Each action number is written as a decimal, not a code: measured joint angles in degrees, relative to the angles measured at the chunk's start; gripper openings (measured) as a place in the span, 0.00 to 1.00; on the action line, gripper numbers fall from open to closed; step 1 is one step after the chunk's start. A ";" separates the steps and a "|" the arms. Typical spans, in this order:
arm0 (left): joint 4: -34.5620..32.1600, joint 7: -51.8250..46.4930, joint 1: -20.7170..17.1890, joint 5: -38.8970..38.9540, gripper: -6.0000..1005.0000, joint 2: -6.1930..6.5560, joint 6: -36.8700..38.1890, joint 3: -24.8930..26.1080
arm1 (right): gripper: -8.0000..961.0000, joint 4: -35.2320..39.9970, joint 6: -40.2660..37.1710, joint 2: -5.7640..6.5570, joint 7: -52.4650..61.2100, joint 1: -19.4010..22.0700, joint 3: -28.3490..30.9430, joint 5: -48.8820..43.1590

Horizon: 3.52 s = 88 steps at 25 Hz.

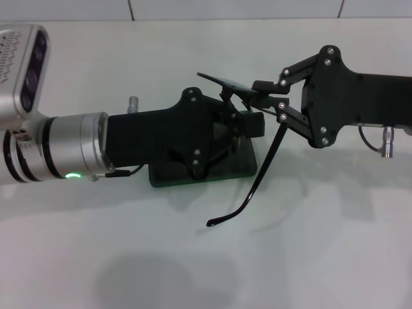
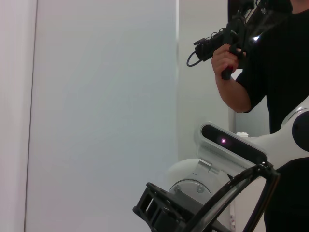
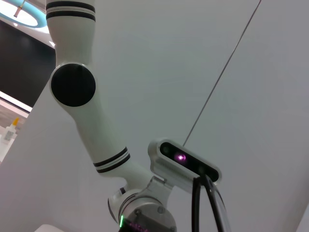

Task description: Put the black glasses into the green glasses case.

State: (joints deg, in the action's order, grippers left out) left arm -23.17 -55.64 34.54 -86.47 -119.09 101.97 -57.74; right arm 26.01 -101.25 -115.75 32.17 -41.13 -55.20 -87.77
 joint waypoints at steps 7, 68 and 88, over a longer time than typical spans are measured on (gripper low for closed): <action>-0.12 0.00 0.00 0.04 0.04 0.00 -0.04 0.00 | 0.07 0.00 0.12 0.01 0.00 0.04 0.16 0.09; -0.21 0.00 0.09 -0.19 0.05 0.17 -0.79 1.79 | 0.07 -3.18 4.37 -0.44 0.35 -1.91 -1.85 2.76; -0.23 -0.03 -1.07 -0.21 0.05 1.13 -0.69 1.94 | 0.07 -0.31 7.69 0.36 -0.06 2.11 -1.33 12.16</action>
State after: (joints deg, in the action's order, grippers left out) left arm -23.40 -55.67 33.47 -86.69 -117.96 101.27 -55.80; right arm 25.70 -93.57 -115.39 32.10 -39.02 -56.53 -75.61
